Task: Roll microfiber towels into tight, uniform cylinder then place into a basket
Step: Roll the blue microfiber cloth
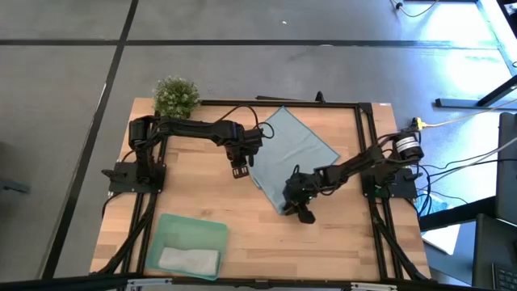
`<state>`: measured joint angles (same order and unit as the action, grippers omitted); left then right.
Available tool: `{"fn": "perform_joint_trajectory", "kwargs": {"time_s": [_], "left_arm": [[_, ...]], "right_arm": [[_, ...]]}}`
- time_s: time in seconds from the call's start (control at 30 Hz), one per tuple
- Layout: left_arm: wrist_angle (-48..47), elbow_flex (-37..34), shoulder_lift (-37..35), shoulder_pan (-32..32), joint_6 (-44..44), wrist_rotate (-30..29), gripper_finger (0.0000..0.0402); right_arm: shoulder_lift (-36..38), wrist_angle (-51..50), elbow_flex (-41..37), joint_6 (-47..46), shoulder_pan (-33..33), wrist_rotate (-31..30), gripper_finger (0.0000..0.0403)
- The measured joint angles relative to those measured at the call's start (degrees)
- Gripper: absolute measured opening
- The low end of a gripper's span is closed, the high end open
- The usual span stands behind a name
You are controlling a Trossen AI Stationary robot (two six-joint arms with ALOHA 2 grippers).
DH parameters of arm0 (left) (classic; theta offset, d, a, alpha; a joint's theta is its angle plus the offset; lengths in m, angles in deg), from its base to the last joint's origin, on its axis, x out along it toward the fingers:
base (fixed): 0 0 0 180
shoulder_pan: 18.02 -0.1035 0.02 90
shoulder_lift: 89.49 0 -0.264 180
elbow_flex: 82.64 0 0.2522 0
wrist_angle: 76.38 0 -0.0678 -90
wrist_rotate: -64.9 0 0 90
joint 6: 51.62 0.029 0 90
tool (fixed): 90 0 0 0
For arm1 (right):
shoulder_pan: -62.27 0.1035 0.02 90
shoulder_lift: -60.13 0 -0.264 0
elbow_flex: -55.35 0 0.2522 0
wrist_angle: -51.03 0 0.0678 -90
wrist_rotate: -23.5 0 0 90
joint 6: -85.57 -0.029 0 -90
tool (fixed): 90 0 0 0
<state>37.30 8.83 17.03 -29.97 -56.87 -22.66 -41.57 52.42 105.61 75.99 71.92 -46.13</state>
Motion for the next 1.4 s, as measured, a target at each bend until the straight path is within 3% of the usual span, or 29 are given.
{"fn": "perform_joint_trajectory", "kwargs": {"time_s": [0.17,0.33,0.5,0.9,1.17,1.4], "left_arm": [[-0.04,0.0,0.0,0.0,1.34,0.0,0.0073],[-0.09,0.0,0.0,-0.01,1.39,0.0,0.0073],[-0.1,0.0,0.0,-0.02,2.33,-0.02,0.0073],[-0.57,0.0,0.0,-0.17,8.23,-0.07,0.0073],[-3.12,0.0,-0.57,-0.19,14.13,-0.02,0.0073],[-9.05,0.02,-5.84,-0.81,14.86,0.14,0.0073]], "right_arm": [[-0.63,-0.09,0.24,-7.64,0.0,0.08,0.0097],[-0.83,0.59,0.04,-17.03,0.06,-0.82,0.0015],[-0.82,6.08,0.09,-21.76,0.42,0.72,0.0004],[2.2,5.97,7.56,-23.19,-0.17,7.93,0.0002],[3.58,5.2,15.52,-20.81,-1.95,7.85,0.0001],[9.26,-8.73,20.14,-14.47,-4.04,1.88,0.0]]}}
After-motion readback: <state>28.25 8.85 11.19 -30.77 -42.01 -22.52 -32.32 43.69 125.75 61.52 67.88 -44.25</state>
